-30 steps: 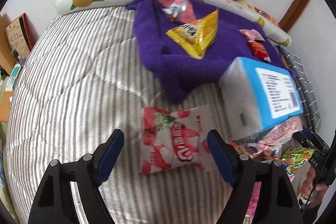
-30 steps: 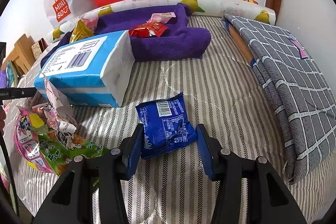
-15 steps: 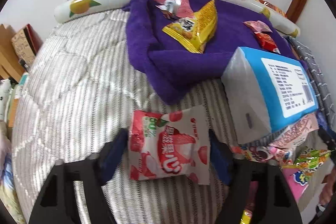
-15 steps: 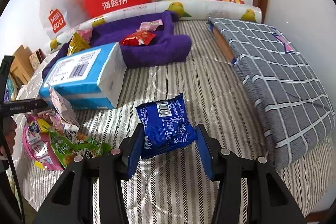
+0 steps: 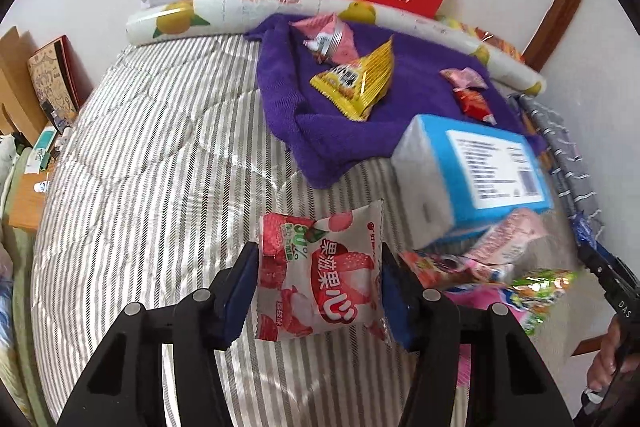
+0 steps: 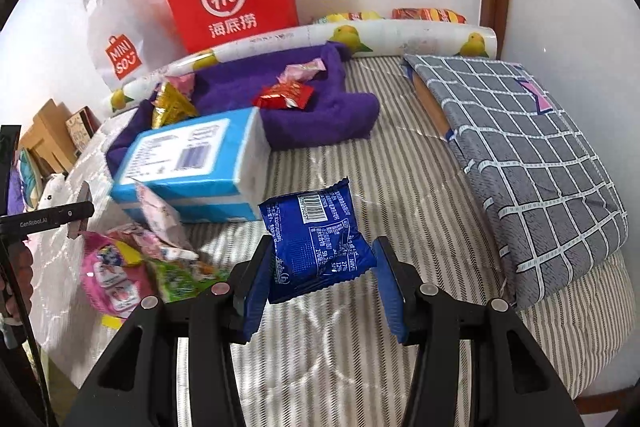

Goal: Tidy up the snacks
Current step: 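Carry the pink bag and blue packet in both tools over the purple towel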

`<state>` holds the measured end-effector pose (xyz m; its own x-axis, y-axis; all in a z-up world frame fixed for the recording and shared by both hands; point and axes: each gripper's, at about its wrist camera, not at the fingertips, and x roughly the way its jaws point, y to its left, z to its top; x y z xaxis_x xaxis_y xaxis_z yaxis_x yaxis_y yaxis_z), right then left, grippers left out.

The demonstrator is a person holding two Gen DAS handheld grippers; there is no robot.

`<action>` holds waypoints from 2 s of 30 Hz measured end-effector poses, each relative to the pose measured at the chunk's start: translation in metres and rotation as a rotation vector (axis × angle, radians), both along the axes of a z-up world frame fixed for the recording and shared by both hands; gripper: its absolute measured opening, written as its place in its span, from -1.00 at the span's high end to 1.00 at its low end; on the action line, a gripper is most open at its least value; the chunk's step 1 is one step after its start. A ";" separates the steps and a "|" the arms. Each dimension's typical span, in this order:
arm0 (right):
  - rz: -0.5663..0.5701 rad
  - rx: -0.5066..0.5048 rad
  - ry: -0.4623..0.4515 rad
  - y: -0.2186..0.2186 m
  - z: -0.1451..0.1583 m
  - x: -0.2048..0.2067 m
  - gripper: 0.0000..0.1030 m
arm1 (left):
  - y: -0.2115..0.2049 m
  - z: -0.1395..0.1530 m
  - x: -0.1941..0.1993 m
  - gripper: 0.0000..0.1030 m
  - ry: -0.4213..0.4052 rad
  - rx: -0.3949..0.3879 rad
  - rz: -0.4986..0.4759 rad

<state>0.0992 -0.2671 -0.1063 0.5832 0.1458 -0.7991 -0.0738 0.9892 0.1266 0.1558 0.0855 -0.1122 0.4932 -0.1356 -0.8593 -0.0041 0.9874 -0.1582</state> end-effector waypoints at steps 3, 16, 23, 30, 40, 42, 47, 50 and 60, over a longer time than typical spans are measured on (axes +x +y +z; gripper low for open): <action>0.006 0.000 -0.018 0.006 0.016 -0.008 0.05 | -0.001 0.014 -0.012 -0.06 -0.024 -0.016 -0.012; -0.013 0.064 -0.082 0.020 0.075 -0.027 0.05 | -0.027 0.062 -0.042 -0.06 -0.111 -0.090 -0.082; 0.003 0.074 -0.106 0.032 0.094 -0.028 0.05 | -0.042 0.076 -0.047 -0.06 -0.136 -0.106 -0.118; 0.033 0.107 -0.108 0.047 0.103 -0.019 0.05 | -0.055 0.086 -0.040 -0.06 -0.151 -0.115 -0.160; 0.088 0.120 -0.113 0.065 0.104 0.008 0.05 | -0.054 0.084 -0.012 -0.06 -0.141 -0.131 -0.159; 0.090 0.128 -0.107 0.066 0.100 0.015 0.05 | -0.054 0.081 -0.006 -0.06 -0.132 -0.132 -0.159; 0.091 0.139 -0.086 0.066 0.088 0.030 0.05 | -0.054 0.074 0.013 -0.06 -0.108 -0.124 -0.157; 0.083 0.145 -0.079 0.063 0.081 0.038 0.05 | -0.055 0.073 0.021 -0.06 -0.105 -0.122 -0.158; 0.074 0.125 -0.093 0.050 0.079 0.072 0.05 | -0.060 0.074 0.051 -0.06 -0.091 -0.115 -0.168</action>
